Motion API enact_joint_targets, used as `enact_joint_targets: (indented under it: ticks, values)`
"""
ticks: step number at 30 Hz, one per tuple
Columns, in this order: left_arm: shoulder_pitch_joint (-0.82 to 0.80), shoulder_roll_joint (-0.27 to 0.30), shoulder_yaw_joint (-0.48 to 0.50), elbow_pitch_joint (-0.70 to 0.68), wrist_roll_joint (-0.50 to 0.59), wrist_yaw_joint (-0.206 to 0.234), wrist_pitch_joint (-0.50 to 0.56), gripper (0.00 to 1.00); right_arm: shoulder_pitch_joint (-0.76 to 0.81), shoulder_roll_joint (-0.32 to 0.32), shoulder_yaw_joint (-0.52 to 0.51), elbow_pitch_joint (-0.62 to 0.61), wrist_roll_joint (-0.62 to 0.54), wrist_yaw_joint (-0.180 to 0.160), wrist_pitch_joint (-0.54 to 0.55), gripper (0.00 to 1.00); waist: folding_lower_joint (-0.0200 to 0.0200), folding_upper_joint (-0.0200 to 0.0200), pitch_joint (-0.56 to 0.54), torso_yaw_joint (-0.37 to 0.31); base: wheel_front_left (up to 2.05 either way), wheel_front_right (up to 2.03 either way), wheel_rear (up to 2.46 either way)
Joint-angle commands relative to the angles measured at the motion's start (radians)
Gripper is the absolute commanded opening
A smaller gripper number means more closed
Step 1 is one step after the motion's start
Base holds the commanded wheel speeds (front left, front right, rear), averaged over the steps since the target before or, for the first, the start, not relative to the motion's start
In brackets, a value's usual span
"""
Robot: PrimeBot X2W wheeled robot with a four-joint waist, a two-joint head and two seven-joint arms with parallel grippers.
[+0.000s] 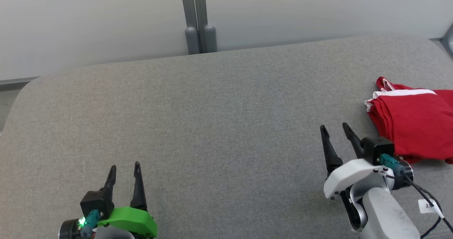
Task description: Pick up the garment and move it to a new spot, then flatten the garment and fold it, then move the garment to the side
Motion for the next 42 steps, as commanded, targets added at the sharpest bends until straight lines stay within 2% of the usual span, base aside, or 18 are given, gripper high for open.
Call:
enact_joint_targets:
  ticks: [1,4,25,42]
  values:
    - [0.001,-0.001,0.000,0.007,-0.002,0.000,0.001,0.00,0.004,0.001,-0.002,0.006,0.002,0.000,0.001,0.00,0.0000,0.0000,0.000,0.000,0.00,0.00,0.00]
    - [0.004,-0.003,0.007,0.023,-0.025,-0.003,0.011,0.00,0.017,0.002,-0.011,0.020,0.025,0.000,0.013,0.00,0.0000,0.0000,0.000,0.001,0.00,0.00,0.00]
    - [-0.005,-0.001,0.059,-0.026,-0.389,-0.048,0.107,0.00,0.068,0.001,-0.050,-0.074,0.413,0.000,0.108,0.00,0.0000,0.0000,-0.003,0.012,0.00,0.00,0.00]
    - [-0.014,0.001,0.094,-0.055,-0.621,-0.077,0.171,0.00,0.098,0.000,-0.079,-0.131,0.660,0.000,0.171,0.00,0.0000,0.0000,-0.004,0.020,0.00,0.00,0.00]
